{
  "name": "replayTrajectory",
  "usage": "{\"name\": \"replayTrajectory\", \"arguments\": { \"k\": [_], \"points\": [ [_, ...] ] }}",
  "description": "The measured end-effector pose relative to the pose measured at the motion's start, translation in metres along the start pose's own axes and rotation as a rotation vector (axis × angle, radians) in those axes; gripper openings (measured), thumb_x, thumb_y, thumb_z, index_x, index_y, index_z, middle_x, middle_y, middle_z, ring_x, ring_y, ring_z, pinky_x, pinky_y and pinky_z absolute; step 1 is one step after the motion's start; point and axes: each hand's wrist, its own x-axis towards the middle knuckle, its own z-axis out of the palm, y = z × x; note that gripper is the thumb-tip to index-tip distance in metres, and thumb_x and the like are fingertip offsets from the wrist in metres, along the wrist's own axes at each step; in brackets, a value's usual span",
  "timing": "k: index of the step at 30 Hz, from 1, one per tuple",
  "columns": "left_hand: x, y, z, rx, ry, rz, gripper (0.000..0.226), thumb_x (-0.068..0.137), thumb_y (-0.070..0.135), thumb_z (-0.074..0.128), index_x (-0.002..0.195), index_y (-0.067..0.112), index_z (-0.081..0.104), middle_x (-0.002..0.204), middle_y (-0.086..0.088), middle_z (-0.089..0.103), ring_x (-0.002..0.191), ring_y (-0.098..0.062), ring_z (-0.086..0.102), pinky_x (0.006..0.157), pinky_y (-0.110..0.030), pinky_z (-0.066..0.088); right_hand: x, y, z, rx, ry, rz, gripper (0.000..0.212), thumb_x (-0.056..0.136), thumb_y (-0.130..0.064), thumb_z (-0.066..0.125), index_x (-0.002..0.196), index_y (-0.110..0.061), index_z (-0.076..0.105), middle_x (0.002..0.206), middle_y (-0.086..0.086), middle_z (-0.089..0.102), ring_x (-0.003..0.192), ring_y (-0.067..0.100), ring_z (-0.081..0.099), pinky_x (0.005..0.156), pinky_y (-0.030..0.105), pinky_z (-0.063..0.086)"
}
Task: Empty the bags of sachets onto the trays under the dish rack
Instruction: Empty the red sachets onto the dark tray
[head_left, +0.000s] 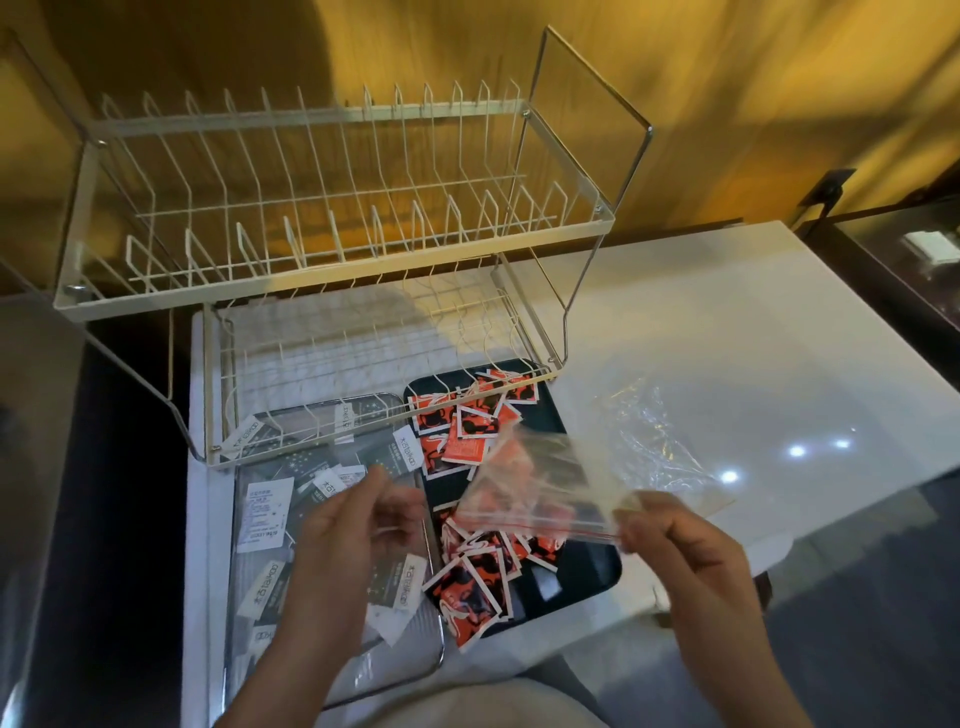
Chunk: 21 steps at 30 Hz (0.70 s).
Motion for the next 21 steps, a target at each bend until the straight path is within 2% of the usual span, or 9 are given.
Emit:
{"name": "replayTrajectory", "arguments": {
  "k": [3, 5, 7, 9, 11, 14, 16, 18, 21],
  "points": [
    [0.000, 0.003, 0.001, 0.177, -0.048, 0.121, 0.030, 0.098, 0.016, 0.052, 0.082, 0.013, 0.077, 0.080, -0.005, 0.077, 0.078, -0.020, 0.069, 0.073, -0.030, 0.054, 0.000, -0.003, -0.014, -0.141, 0.044, -0.097, 0.026, 0.071, -0.026, 0.068, 0.058, -0.004, 0.067, 0.128, -0.011, 0.060, 0.120, 0.009, 0.056, 0.094, 0.025, 0.044],
    [-0.005, 0.002, 0.011, 0.343, -0.184, 0.200, 0.024, 0.095, 0.006, 0.057, 0.093, 0.022, 0.075, 0.094, 0.005, 0.077, 0.088, -0.011, 0.070, 0.078, -0.024, 0.055, -0.001, -0.007, -0.015, -0.154, 0.047, -0.177, 0.028, 0.072, -0.028, 0.062, 0.057, -0.004, 0.065, 0.136, -0.006, 0.059, 0.129, 0.010, 0.051, 0.102, 0.024, 0.042],
    [-0.011, -0.004, 0.020, 0.450, -0.333, 0.220, 0.040, 0.090, -0.003, 0.063, 0.103, 0.034, 0.069, 0.103, 0.019, 0.074, 0.096, -0.002, 0.068, 0.085, -0.023, 0.056, -0.002, -0.012, -0.014, -0.053, 0.077, -0.169, 0.022, 0.071, -0.025, 0.059, 0.056, -0.009, 0.066, 0.116, -0.004, 0.072, 0.113, 0.009, 0.064, 0.086, 0.019, 0.051],
    [-0.020, -0.012, 0.028, 0.566, -0.456, 0.243, 0.053, 0.083, 0.007, 0.072, 0.118, 0.046, 0.059, 0.117, 0.030, 0.064, 0.110, 0.006, 0.060, 0.095, -0.019, 0.050, -0.002, -0.011, -0.014, 0.046, 0.141, -0.078, 0.023, 0.069, -0.031, 0.060, 0.064, -0.012, 0.073, 0.087, -0.005, 0.078, 0.080, 0.007, 0.071, 0.068, 0.023, 0.052],
    [-0.029, -0.020, 0.037, 0.669, -0.526, 0.293, 0.063, 0.074, 0.031, 0.077, 0.124, 0.057, 0.047, 0.128, 0.041, 0.049, 0.120, 0.016, 0.047, 0.100, -0.010, 0.041, 0.000, -0.010, -0.016, 0.029, 0.186, -0.018, 0.033, 0.070, -0.039, 0.058, 0.076, -0.012, 0.077, 0.074, -0.005, 0.075, 0.065, 0.004, 0.065, 0.070, 0.027, 0.047],
    [-0.034, -0.027, 0.050, 0.702, -0.521, 0.293, 0.067, 0.073, 0.042, 0.079, 0.123, 0.063, 0.039, 0.130, 0.052, 0.036, 0.124, 0.023, 0.037, 0.099, -0.006, 0.033, 0.003, -0.012, -0.020, 0.056, 0.127, -0.052, 0.039, 0.079, -0.046, 0.060, 0.085, -0.011, 0.077, 0.079, 0.010, 0.075, 0.077, 0.024, 0.070, 0.080, 0.036, 0.053],
    [-0.031, -0.031, 0.058, 0.633, -0.512, 0.232, 0.072, 0.075, 0.042, 0.080, 0.132, 0.054, 0.038, 0.132, 0.042, 0.047, 0.124, 0.018, 0.045, 0.100, -0.012, 0.038, 0.007, -0.014, -0.026, 0.134, 0.120, -0.022, 0.044, 0.080, -0.054, 0.062, 0.089, -0.013, 0.077, 0.079, 0.013, 0.075, 0.080, 0.031, 0.071, 0.076, 0.030, 0.057],
    [-0.026, -0.035, 0.067, 0.545, -0.548, 0.121, 0.065, 0.076, 0.037, 0.080, 0.131, 0.043, 0.046, 0.125, 0.026, 0.062, 0.117, 0.008, 0.057, 0.099, -0.020, 0.045, 0.014, -0.010, -0.035, 0.208, 0.164, 0.049, 0.030, 0.089, -0.039, 0.058, 0.089, -0.017, 0.077, 0.078, 0.009, 0.075, 0.074, 0.025, 0.072, 0.066, 0.022, 0.057],
    [-0.025, -0.041, 0.087, 0.456, -0.567, 0.028, 0.034, 0.080, 0.019, 0.078, 0.109, 0.029, 0.064, 0.095, 0.009, 0.074, 0.092, -0.007, 0.070, 0.083, -0.026, 0.055, 0.023, -0.006, -0.050, 0.204, 0.156, 0.053, 0.030, 0.082, -0.036, 0.067, 0.103, -0.015, 0.073, 0.093, 0.008, 0.074, 0.071, 0.027, 0.070, 0.077, 0.031, 0.058]
  ]
}}
